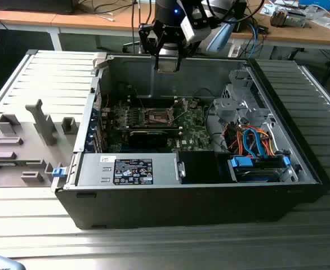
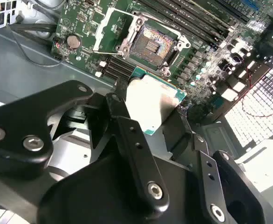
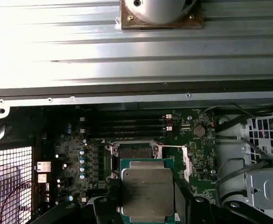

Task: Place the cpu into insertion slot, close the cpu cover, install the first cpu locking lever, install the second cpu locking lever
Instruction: 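Place the cpu into insertion slot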

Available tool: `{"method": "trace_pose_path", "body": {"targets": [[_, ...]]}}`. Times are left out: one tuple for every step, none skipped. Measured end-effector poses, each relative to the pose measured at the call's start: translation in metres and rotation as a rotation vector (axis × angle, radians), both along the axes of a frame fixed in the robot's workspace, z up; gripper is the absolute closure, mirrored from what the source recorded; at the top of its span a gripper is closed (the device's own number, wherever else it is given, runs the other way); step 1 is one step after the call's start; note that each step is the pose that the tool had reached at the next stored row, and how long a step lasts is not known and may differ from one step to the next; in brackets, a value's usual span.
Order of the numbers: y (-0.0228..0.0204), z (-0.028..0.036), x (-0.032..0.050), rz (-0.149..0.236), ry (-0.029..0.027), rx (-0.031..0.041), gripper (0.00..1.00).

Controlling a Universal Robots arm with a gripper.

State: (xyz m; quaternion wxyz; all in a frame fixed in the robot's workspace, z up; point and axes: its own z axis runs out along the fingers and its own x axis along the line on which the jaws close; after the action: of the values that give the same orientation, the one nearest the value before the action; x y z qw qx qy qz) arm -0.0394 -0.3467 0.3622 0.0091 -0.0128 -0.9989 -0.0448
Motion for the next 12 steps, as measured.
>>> {"method": "trace_pose_path", "body": {"targets": [[0.0000, -0.0001, -0.0001, 0.000, 0.0001, -0.0001, 0.45], [0.0000, -0.0002, -0.0001, 0.000, 0.0000, -0.0001, 0.45], [0.0000, -0.0006, -0.0002, 0.000, 0.0000, 0.0000, 0.45], [0.0000, -0.0010, -0.0002, 0.000, 0.0000, 0.0000, 0.45], [0.0000, -0.0011, -0.0002, 0.000, 0.0000, -0.0001, 0.45], [0.0000, -0.0013, -0.0002, 0.000, 0.0001, -0.0001, 0.45], [0.0000, -0.0015, -0.0002, 0.000, 0.0000, -0.0001, 0.45], [0.0000, -0.0016, -0.0002, 0.000, 0.0001, 0.0000, 0.45], [0.0000, -0.0018, -0.0002, 0.000, 0.0000, 0.0000, 0.45], [0.0000, -0.0020, -0.0002, 0.000, 0.0000, 0.0000, 0.45], [0.0000, -0.0022, -0.0003, 0.000, 0.0000, -0.0001, 0.45], [0.0000, -0.0023, -0.0003, 0.000, 0.0000, 0.0000, 0.45]]}}
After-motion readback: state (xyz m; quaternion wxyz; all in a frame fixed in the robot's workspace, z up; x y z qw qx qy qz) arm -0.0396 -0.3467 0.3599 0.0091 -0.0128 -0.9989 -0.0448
